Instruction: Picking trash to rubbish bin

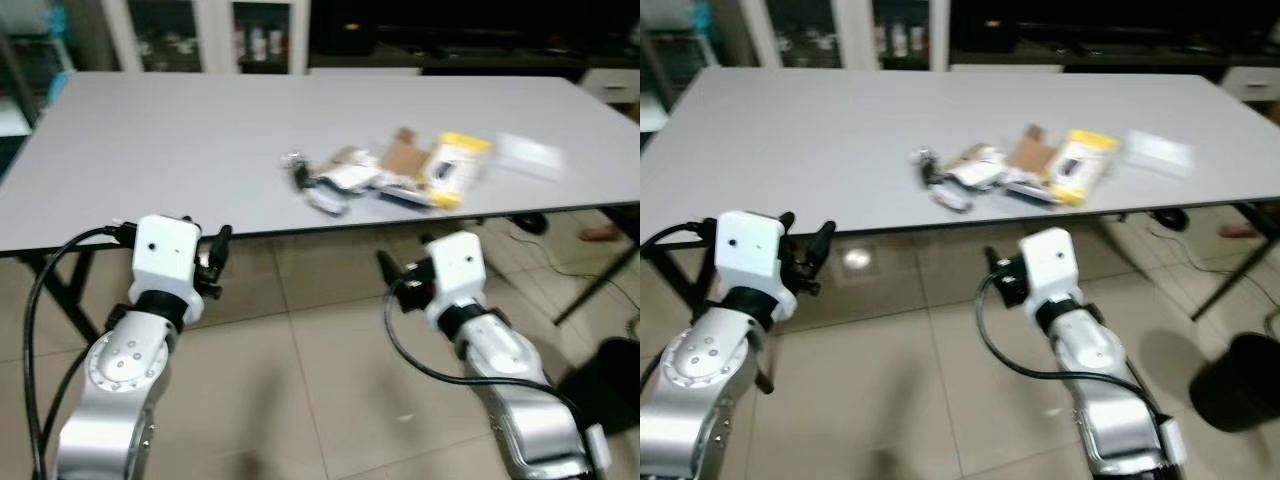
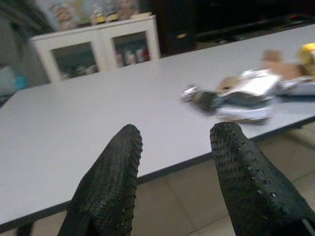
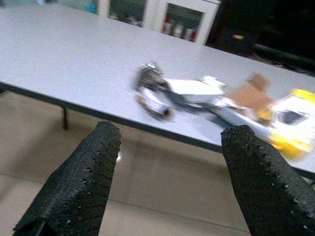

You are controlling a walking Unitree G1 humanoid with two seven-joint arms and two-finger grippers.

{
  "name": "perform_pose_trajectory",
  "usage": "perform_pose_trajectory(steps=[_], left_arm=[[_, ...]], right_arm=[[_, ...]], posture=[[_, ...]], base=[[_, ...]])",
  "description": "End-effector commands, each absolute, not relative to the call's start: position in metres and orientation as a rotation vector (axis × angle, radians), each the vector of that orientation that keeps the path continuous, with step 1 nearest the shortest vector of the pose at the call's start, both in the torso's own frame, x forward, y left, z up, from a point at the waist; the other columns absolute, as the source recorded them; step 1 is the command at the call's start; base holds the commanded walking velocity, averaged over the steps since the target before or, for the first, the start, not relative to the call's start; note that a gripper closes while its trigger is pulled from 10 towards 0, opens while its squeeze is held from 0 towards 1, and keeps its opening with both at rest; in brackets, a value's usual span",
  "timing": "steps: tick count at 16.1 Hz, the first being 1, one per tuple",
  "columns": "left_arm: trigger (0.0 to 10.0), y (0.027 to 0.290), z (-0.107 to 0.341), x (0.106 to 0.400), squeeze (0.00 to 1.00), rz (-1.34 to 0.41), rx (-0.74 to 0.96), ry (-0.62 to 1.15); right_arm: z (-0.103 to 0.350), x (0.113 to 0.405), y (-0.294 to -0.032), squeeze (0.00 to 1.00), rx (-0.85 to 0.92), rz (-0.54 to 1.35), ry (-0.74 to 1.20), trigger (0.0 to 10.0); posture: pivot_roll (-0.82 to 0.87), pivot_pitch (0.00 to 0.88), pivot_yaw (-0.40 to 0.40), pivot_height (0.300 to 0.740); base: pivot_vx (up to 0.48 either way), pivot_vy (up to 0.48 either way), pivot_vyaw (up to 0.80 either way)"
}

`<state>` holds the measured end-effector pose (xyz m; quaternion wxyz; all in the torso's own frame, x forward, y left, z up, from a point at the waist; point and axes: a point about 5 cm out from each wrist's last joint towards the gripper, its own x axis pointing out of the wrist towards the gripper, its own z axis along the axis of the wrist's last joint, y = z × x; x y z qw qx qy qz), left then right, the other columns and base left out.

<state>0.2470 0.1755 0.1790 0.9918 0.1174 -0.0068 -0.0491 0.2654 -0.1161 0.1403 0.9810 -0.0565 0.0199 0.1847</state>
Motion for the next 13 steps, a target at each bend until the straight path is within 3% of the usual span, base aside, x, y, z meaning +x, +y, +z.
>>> perform_pose_trajectory(steps=[1, 5, 13], left_arm=[[10.0, 0.173, 0.177, 0.249, 0.00, -0.110, 0.233, -0.010], [10.0, 0.171, 0.175, 0.251, 0.00, -0.142, 0.236, -0.006], [10.0, 0.181, 0.170, 0.237, 0.00, -0.108, 0.238, 0.034]], right_arm=[[0.144, 0.267, -0.121, 0.00, -0.129, 0.359, 0.022, 10.0], [0.139, 0.266, -0.115, 0.00, -0.109, 0.416, 0.040, 10.0], [0.127, 0.281, -0.106, 0.00, -0.071, 0.412, 0.097, 10.0]], posture=[[0.04, 0.018, -0.063, 0.740], [0.05, 0.021, -0.051, 0.740], [0.11, 0.058, -0.102, 0.740]], base=[[0.349, 0.000, 0.00], [0.348, 0.000, 0.00], [0.347, 0.000, 0.00]])
